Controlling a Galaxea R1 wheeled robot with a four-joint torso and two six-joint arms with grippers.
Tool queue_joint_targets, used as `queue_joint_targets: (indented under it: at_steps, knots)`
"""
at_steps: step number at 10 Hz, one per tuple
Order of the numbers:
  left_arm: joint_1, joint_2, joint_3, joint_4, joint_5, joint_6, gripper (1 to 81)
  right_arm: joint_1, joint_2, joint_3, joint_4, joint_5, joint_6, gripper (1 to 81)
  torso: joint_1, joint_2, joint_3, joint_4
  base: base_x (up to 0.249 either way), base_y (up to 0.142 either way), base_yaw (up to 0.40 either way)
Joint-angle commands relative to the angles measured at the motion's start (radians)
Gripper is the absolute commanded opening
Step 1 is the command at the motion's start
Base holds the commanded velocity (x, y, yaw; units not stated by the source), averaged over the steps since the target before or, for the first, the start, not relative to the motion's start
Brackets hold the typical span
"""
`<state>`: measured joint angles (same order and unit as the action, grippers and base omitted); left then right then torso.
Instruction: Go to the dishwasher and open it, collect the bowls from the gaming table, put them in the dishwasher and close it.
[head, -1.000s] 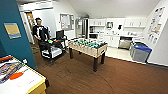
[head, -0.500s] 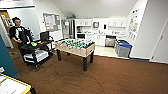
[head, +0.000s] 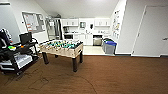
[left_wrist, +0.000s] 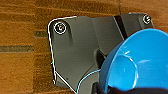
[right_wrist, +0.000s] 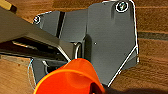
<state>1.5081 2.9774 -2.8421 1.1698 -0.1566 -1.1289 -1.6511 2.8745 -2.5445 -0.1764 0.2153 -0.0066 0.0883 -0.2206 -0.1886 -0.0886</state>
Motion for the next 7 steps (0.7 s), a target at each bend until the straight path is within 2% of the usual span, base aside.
queue_joint_targets:
  at_steps: [1, 6, 7]
  knots:
    - [-0.042, -0.009, -0.005, 0.004, 0.034, 0.001, 1.0, 0.029, -0.01, -0.008, -0.014, -0.044, 0.002, 1.0, 0.0, 0.0, 0.0, 0.0, 0.0, 0.0, -0.358]
    - [-0.042, -0.012, -0.005, -0.002, 0.034, 0.001, 1.0, 0.033, -0.01, -0.008, -0.017, -0.044, 0.0, 1.0, 0.0, 0.0, 0.0, 0.0, 0.0, 0.0, -0.335]
    - [-0.042, -0.014, -0.005, -0.004, 0.034, 0.001, 1.0, 0.035, -0.01, -0.006, -0.017, -0.044, -0.001, 1.0, 0.0, 0.0, 0.0, 0.0, 0.0, 0.0, 0.0]
